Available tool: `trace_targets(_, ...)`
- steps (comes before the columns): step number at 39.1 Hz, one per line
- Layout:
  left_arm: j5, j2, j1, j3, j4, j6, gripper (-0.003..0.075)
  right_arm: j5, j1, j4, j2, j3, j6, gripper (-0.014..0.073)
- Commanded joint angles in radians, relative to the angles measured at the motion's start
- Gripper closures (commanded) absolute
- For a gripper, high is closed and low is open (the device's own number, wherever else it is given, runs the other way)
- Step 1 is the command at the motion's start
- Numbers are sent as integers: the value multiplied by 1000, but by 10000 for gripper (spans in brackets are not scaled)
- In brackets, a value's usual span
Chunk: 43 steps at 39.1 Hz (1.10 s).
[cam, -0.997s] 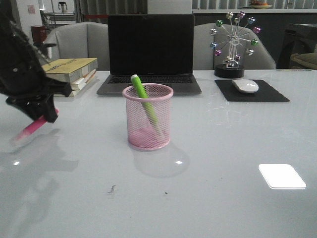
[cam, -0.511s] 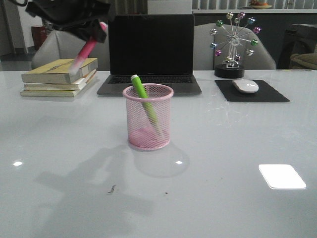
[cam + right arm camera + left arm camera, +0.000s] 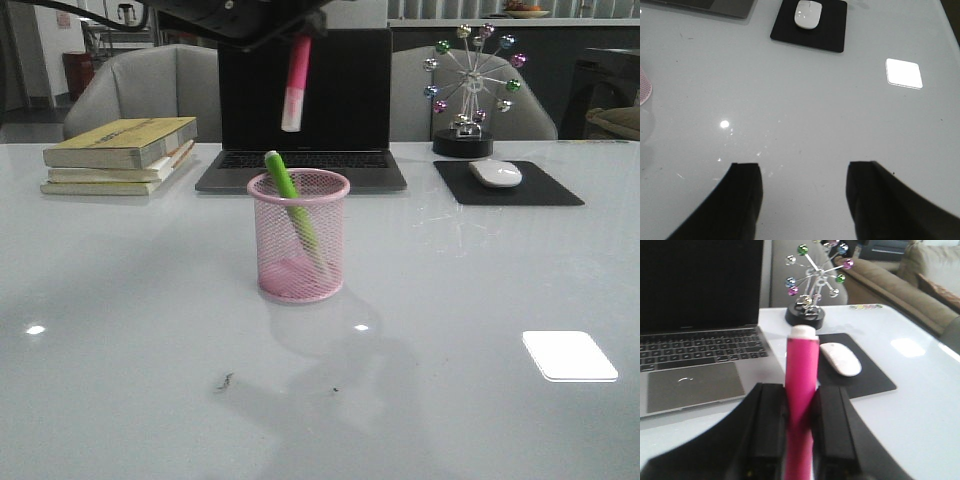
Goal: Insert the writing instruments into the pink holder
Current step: 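Lower the pink marker into the holder beside the green one, release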
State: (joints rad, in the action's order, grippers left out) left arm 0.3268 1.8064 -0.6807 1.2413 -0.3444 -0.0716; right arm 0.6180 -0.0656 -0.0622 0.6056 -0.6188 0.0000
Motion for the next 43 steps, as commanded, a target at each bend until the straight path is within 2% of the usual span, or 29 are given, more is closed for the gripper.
trace_targets(1,211,-61,-60,-17,-36,16,629,-79,4,-11,-1,-25,0,106)
trace_targets(7,346,-61,-104,-98,-89,16,629,-79,4,-11,-1,-25,0,106)
trace_targets(14,379,-59,-102,-163,-116,16,629,-79,4,-11,-1,-25,0,106)
trace_targets(21,408,10,-96,-169,-116,16,629,-79,4,-11,-1,-25,0,106)
trace_targets(30,581,97,-96,-169,-114,16,629,-79,4,-11,-1,-25,0,106)
trace_targets(40,627,99,-96,-169,-114,16,627,-79,4,-11,-1,-25,0,106)
trace_targets(43,625,99,-98,-169,-112,16,604,-79,4,-11,-1,-25,0,106)
